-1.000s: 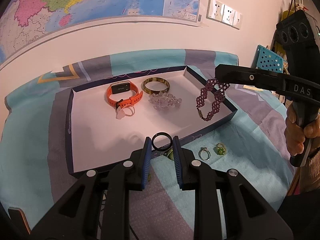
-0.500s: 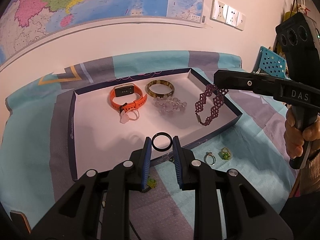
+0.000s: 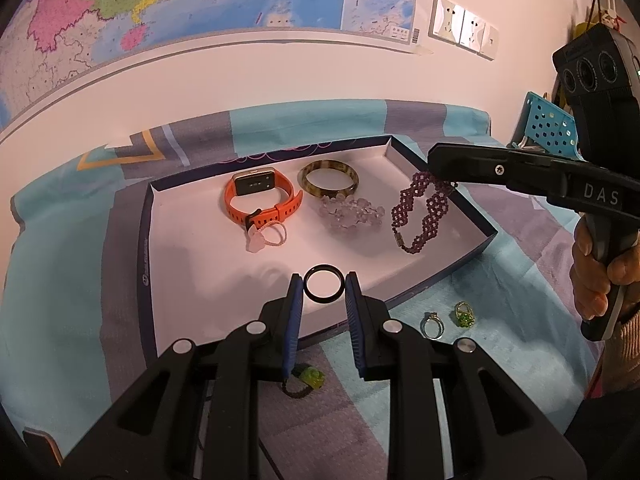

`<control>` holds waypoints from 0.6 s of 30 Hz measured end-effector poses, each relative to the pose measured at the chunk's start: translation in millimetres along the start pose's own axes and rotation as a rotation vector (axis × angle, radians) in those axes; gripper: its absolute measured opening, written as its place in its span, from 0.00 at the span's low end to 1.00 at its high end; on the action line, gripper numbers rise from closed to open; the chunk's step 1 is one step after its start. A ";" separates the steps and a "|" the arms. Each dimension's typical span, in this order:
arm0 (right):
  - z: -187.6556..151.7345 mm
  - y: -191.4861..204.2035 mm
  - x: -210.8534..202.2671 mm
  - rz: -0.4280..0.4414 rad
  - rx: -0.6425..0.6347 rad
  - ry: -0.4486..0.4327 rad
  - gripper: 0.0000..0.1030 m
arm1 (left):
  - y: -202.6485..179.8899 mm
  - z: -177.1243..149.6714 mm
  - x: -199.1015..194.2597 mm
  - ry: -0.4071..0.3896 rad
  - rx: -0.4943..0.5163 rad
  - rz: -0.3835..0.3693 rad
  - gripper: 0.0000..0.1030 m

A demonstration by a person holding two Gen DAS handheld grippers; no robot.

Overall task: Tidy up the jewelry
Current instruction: 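Carry the necklace over the box with the right tool while the left tool lifts the black ring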

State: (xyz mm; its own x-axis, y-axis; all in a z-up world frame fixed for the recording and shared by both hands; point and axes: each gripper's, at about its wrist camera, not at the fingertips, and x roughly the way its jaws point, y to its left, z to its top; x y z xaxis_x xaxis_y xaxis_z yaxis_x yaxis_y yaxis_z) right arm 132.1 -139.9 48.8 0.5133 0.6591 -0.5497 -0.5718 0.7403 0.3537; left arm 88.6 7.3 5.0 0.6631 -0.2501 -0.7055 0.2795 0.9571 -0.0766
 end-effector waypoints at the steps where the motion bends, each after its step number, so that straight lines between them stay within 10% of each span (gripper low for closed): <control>1: 0.3 -0.1 1.3 0.000 0.000 0.002 0.05 | 0.6 0.3 1.0 0.001 -0.001 0.001 0.21; 18: 3.8 -7.0 22.7 0.014 0.015 0.027 0.05 | 9.3 10.8 16.6 0.019 -0.002 0.028 0.21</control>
State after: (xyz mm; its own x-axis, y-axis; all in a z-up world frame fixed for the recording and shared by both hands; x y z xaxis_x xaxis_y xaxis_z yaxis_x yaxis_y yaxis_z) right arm 150.2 -129.6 36.7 0.4878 0.6654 -0.5651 -0.5685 0.7334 0.3728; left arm 109.7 10.5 0.3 0.6570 -0.2208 -0.7208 0.2602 0.9638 -0.0581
